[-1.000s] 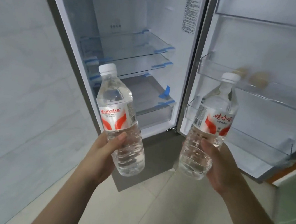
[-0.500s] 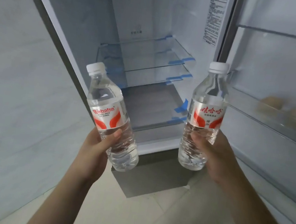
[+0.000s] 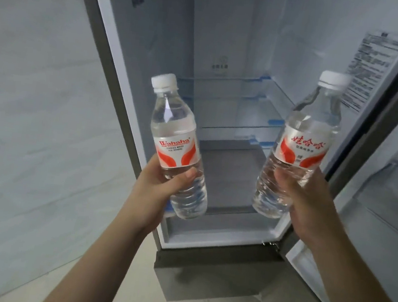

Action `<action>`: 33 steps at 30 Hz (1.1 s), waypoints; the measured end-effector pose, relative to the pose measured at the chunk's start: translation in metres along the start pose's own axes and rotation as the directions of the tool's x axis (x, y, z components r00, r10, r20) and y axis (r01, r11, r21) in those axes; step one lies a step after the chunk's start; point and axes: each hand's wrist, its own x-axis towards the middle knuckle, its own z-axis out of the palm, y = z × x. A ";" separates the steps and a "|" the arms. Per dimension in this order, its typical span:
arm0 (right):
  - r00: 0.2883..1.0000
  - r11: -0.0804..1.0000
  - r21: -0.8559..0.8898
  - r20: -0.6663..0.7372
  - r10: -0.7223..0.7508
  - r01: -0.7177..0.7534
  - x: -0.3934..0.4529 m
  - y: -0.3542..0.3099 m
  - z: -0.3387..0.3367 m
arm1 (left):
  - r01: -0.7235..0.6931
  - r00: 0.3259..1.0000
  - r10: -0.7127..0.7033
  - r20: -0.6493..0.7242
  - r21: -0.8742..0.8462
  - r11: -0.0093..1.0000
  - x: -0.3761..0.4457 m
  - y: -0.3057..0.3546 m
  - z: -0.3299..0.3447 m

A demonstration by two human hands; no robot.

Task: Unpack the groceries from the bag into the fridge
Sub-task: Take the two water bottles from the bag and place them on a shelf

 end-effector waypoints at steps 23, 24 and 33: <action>0.987 0.987 -0.146 -0.128 -0.093 0.074 0.209 0.004 0.028 | -0.025 0.962 0.067 -0.264 0.161 0.987 0.226 0.017 0.015; 0.987 0.987 -0.147 -0.129 -0.090 0.071 0.218 0.005 0.028 | -0.029 0.959 0.075 -0.274 0.169 0.985 0.234 0.016 0.017; 0.978 0.986 -0.139 -0.169 -0.121 0.098 0.301 0.024 0.038 | -0.001 0.911 0.085 -0.404 0.204 0.979 0.299 0.000 0.038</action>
